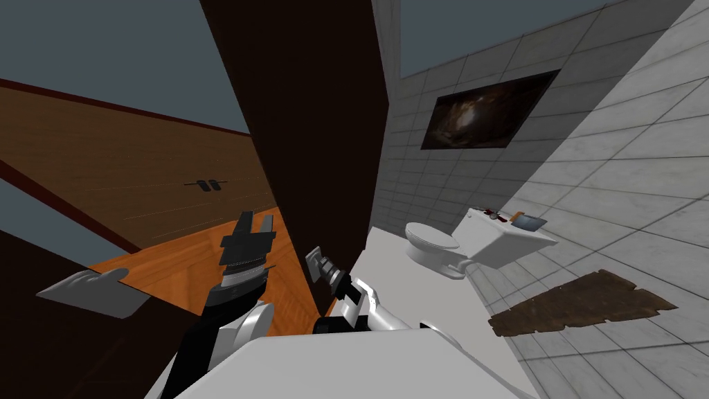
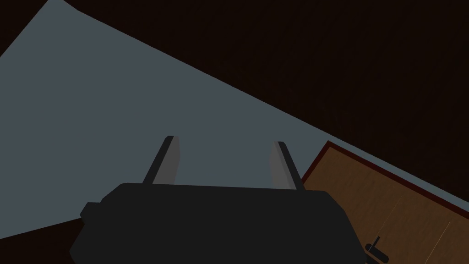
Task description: Push the door open
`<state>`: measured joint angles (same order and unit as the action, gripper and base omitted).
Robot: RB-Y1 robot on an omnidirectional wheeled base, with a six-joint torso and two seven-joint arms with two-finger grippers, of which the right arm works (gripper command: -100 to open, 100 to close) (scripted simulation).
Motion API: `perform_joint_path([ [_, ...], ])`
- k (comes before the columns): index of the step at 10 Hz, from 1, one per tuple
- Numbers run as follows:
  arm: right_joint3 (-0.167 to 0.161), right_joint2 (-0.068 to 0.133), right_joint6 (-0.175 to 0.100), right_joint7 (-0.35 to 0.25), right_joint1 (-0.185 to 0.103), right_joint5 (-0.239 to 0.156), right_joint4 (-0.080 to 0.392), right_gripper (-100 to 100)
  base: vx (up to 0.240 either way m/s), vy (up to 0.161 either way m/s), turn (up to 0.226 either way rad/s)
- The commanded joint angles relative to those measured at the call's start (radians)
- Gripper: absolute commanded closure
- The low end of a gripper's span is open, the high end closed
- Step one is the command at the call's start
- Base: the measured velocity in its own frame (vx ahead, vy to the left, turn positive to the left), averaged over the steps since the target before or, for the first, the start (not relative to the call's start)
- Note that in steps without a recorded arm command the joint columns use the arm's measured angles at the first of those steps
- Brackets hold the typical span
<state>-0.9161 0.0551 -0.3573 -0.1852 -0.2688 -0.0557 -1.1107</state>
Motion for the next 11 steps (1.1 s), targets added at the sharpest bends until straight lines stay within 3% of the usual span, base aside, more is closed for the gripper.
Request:
perform_joint_path([
  [1, 0.0, 0.001, 0.0, 0.0, 0.001, 0.0, 0.0, 100, -0.005, -0.03, 0.011],
  [6, 0.006, 0.006, 0.005, -0.002, 0.011, 0.013, -0.004, 100, 0.0, 0.005, -0.011],
  [11, 0.033, 0.015, 0.013, -0.012, 0.049, 0.062, -0.025, 100, 0.07, 0.191, -0.104],
])
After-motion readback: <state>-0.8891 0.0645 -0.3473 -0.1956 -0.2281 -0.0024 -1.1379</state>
